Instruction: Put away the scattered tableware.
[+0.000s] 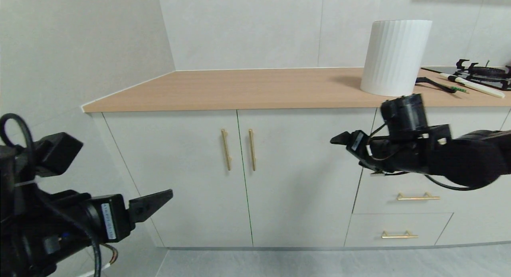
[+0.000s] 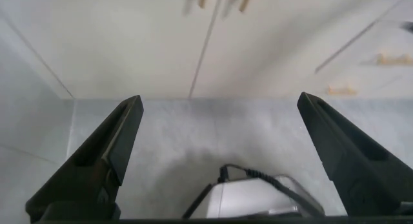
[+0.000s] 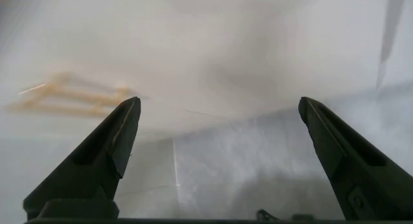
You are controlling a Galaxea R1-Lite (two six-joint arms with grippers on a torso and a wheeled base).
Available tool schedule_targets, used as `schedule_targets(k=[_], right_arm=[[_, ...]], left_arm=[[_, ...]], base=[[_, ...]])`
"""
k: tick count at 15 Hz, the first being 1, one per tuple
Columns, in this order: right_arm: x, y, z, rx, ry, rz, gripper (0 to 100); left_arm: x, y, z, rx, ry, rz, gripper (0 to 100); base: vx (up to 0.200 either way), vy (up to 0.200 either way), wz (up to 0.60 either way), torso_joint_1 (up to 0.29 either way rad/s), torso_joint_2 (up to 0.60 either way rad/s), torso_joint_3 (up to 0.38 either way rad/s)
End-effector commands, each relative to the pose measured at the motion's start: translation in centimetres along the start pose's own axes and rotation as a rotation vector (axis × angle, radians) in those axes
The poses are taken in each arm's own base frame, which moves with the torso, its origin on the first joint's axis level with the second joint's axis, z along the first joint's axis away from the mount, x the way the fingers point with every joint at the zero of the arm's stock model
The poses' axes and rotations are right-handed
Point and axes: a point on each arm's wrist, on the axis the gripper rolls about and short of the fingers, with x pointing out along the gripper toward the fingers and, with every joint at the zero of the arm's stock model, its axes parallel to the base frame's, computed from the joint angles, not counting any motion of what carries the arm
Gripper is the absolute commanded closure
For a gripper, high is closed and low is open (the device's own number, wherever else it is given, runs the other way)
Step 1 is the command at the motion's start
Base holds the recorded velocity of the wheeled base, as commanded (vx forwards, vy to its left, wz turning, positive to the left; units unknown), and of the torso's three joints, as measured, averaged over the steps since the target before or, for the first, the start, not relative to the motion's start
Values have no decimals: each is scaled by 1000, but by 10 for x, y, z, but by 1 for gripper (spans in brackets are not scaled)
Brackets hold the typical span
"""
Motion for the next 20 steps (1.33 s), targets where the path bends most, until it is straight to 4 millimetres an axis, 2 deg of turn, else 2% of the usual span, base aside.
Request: schedule_targets(k=[1, 2, 3, 5, 6, 7, 8, 9, 12, 15, 17, 18, 20], right_arm=[[-144, -24, 3, -126, -151, 124, 0], [-170, -37, -5, -185, -187, 135, 0], [-210, -61, -17, -259, -278, 138, 0], [-265, -91, -34, -329, -450, 154, 0], [-279, -100, -41, -356, -507, 146, 0], [-302, -113, -56, -406, -581, 134, 0], [-306, -115, -59, -415, -587, 135, 0], [-329, -135, -83, -477, -597, 126, 0], [-349, -162, -116, -557, -598, 144, 0], [-347, -165, -120, -549, -620, 8, 0], [-342, -164, -125, -534, -632, -80, 0], [-336, -166, -135, -540, -655, -158, 0], [-315, -185, -154, -634, -626, -266, 0]], left_arm=[[-49, 29, -19, -44, -140, 7, 0], [-64, 38, -28, -30, -192, 17, 0], [-84, 52, -45, 14, -270, 46, 0], [-108, 67, -74, 85, -355, 100, 0], [-117, 71, -84, 91, -382, 116, 0], [-127, 75, -95, 85, -413, 143, 0], [-129, 75, -97, 82, -419, 151, 0], [-138, 78, -110, 67, -477, 169, 0], [-146, 78, -125, 73, -528, 220, 0], [-150, 75, -128, 97, -573, 322, 0], [-152, 74, -139, 171, -601, 314, 0], [-144, 76, -143, 198, -573, 338, 0], [-135, 79, -150, 198, -544, 345, 0]], base=[[0, 0, 0, 0, 0, 0], [0, 0, 0, 0, 0, 0], [0, 0, 0, 0, 0, 0], [0, 0, 0, 0, 0, 0], [0, 0, 0, 0, 0, 0], [0, 0, 0, 0, 0, 0], [0, 0, 0, 0, 0, 0], [0, 0, 0, 0, 0, 0], [0, 0, 0, 0, 0, 0], [0, 0, 0, 0, 0, 0], [0, 0, 0, 0, 0, 0], [0, 0, 0, 0, 0, 0], [0, 0, 0, 0, 0, 0]])
